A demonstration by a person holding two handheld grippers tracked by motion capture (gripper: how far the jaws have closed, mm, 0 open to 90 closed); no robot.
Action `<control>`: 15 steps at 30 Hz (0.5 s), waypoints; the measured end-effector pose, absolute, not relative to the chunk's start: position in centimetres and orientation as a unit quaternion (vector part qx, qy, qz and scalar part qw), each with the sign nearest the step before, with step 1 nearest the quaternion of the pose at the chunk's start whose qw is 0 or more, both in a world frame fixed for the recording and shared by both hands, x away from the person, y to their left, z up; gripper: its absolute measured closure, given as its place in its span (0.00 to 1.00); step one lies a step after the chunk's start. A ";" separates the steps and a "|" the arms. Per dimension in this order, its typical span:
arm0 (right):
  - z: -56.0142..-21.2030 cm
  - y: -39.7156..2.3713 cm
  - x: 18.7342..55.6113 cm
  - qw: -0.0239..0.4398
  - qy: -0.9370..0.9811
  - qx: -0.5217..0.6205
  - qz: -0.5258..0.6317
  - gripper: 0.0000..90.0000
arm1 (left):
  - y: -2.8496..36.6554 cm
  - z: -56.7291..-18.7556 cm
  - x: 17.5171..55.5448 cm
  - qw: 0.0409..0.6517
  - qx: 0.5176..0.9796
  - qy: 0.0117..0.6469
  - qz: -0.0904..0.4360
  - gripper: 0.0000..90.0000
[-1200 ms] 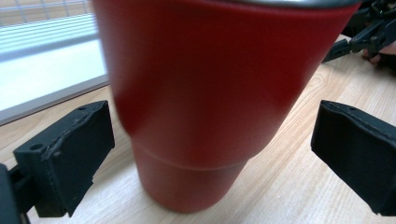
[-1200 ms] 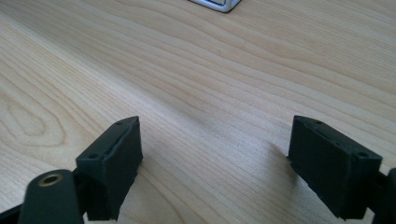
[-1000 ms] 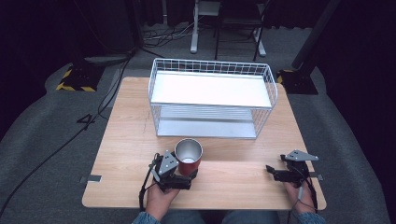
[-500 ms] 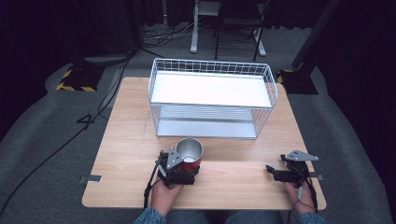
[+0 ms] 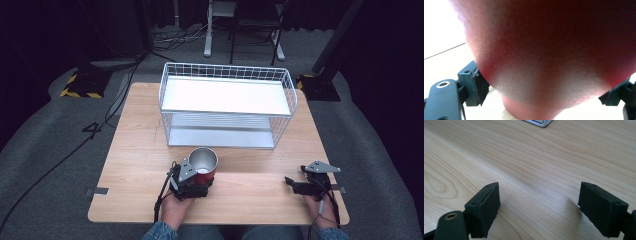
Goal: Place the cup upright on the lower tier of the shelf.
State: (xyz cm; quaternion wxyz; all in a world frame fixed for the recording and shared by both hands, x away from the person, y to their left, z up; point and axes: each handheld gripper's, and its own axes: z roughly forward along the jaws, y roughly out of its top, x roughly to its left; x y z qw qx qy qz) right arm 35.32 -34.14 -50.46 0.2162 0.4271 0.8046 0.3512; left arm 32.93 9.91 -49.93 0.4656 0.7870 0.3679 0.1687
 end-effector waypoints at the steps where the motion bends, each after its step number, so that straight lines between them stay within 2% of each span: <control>1: -50.5 -34.1 35.3 0.217 0.805 0.427 0.351 0.20 | 9.9 -49.9 32.9 0.465 0.787 0.367 0.169 0.17; 15: -50.4 -34.0 35.2 0.223 0.804 0.425 0.350 0.21 | 10.2 -49.4 32.7 0.476 0.783 0.361 0.175 0.18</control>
